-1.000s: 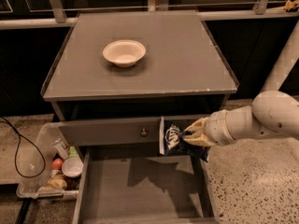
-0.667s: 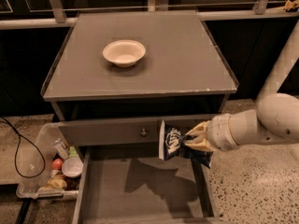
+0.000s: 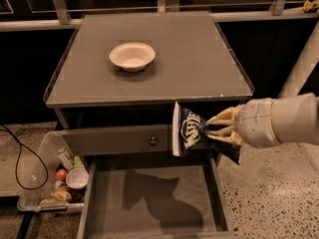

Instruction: Pick blue chip bag from middle drawer and place on counter

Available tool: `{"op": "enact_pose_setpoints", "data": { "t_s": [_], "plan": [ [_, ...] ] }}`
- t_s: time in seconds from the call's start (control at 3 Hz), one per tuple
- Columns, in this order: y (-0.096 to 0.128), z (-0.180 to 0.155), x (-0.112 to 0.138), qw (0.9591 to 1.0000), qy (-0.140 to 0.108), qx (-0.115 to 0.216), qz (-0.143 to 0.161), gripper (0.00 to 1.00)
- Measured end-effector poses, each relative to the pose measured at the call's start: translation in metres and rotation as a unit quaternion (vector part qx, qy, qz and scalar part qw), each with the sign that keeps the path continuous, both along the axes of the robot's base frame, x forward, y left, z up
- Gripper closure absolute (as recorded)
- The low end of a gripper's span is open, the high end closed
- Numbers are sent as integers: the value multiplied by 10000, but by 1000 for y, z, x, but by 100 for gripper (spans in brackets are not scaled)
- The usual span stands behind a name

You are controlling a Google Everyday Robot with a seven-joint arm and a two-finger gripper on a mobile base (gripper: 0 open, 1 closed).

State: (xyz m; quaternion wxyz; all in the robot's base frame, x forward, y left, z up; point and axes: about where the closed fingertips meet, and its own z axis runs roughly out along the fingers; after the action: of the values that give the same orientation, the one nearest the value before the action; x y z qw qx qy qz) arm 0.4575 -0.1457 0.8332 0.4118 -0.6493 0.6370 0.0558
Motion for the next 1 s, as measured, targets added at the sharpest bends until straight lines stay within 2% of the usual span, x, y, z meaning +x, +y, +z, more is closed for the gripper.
{"op": "enact_pose_setpoints", "data": {
  "t_s": [0.33,0.67,1.0],
  "plan": [
    [-20,68,29,9981,-611,-52,-113,100],
    [-35,122,74,9938,-1086,60,-247,100],
    [-49,164,132,9895,-1356,71,-490,100]
  ]
}}
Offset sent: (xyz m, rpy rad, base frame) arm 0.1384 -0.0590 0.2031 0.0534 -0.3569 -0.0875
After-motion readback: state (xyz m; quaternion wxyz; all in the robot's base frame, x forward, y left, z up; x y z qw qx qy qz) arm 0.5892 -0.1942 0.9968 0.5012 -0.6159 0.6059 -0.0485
